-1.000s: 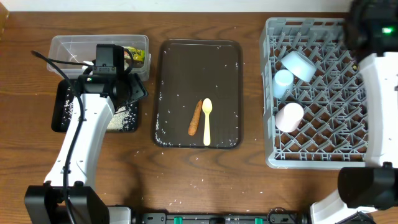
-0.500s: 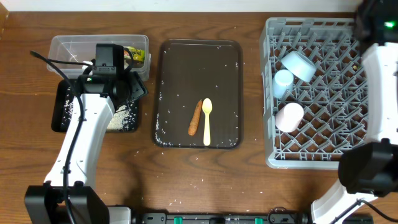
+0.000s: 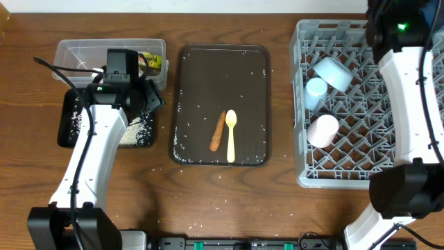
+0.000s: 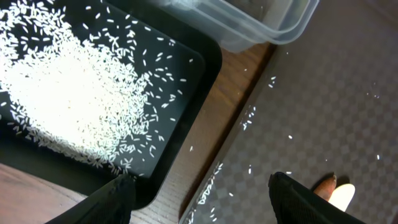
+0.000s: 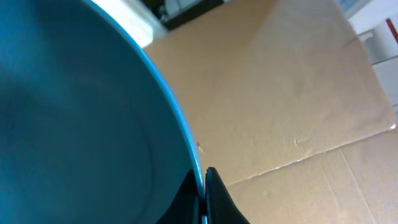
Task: Sort waste into correct bins and load items into the dishwasher rack
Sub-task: 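Stand teal plate upright at rack's right edge with right gripper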
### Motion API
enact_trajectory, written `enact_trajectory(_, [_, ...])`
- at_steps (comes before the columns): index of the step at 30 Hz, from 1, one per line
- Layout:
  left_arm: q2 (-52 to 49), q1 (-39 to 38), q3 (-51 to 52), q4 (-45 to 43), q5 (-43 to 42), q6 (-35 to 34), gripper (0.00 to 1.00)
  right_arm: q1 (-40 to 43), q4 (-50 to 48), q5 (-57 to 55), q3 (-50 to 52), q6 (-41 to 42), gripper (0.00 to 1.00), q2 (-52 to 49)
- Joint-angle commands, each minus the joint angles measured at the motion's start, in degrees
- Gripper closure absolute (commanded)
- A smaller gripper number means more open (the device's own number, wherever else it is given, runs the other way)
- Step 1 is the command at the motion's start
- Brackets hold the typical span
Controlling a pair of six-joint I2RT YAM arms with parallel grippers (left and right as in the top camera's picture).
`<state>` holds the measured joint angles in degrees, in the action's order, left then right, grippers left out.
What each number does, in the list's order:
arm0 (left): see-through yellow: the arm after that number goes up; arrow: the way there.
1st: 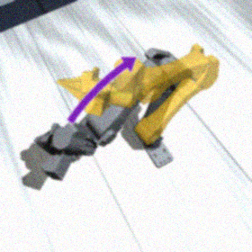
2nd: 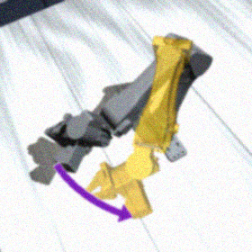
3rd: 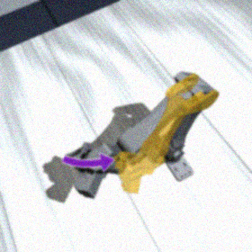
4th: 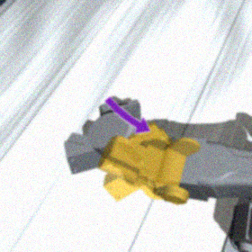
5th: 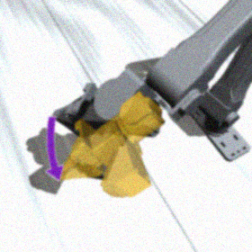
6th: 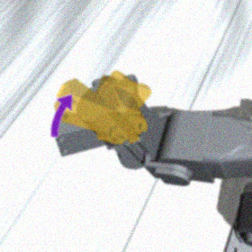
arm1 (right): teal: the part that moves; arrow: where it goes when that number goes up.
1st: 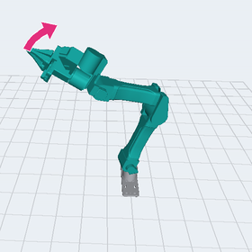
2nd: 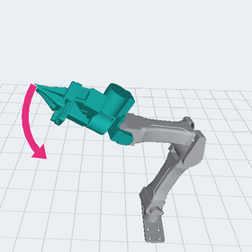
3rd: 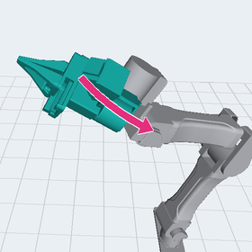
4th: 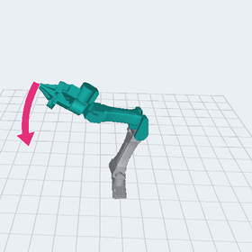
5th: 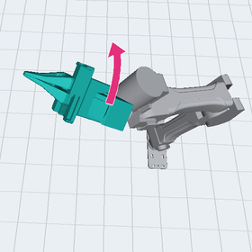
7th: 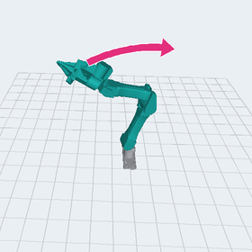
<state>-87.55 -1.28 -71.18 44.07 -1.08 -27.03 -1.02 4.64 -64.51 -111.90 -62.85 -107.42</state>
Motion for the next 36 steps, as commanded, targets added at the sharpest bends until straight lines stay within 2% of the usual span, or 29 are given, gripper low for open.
enact_trajectory(1, [0.7,0.2,0.1,-0.3,0.7,-0.3,0.29,2.7,2.6,-0.8,-0.8,2.7,0.99,0.6])
enact_trajectory(5, [0.7,0.2,0.1,-0.8,0.7,-0.3,0.29,5.1,9.8,1.0,-0.8,7.8,0.99,0.6])
enact_trajectory(10, [0.7,0.2,0.1,-0.9,0.7,-0.3,0.29,7.8,23.8,7.6,-0.1,17.6,0.99,0.6])
enact_trajectory(12, [0.7,0.2,0.2,-1.0,0.7,-0.3,0.29,8.7,26.2,8.2,1.3,22.1,0.99,0.6])
enact_trajectory(14, [0.7,0.2,0.1,-1.3,0.7,-0.3,0.29,9.4,27.1,8.4,3.2,23.2,0.99,0.6])
enact_trajectory(19, [0.7,0.2,0.2,-2.1,0.7,-0.3,0.29,10.6,23.9,9.1,9.8,23.2,0.99,0.5])
enact_trajectory(22, [0.7,0.2,0.1,-2.2,0.7,-0.3,0.29,11.2,17.8,9.0,13.9,22.6,0.99,0.5])
enact_trajectory(26, [0.7,0.2,0.2,-2.2,0.7,-0.3,0.28,12.0,6.6,7.1,17.9,16.7,0.99,0.5])
enact_trajectory(28, [0.7,0.2,0.1,-2.3,0.7,-0.3,0.29,11.8,3.9,7.6,18.2,16.5,0.99,0.5])
enact_trajectory(36, [0.5,0.2,0.1,-2.8,0.7,-0.3,0.29,11.9,1.0,13.1,18.3,14.7,0.99,-1.7])
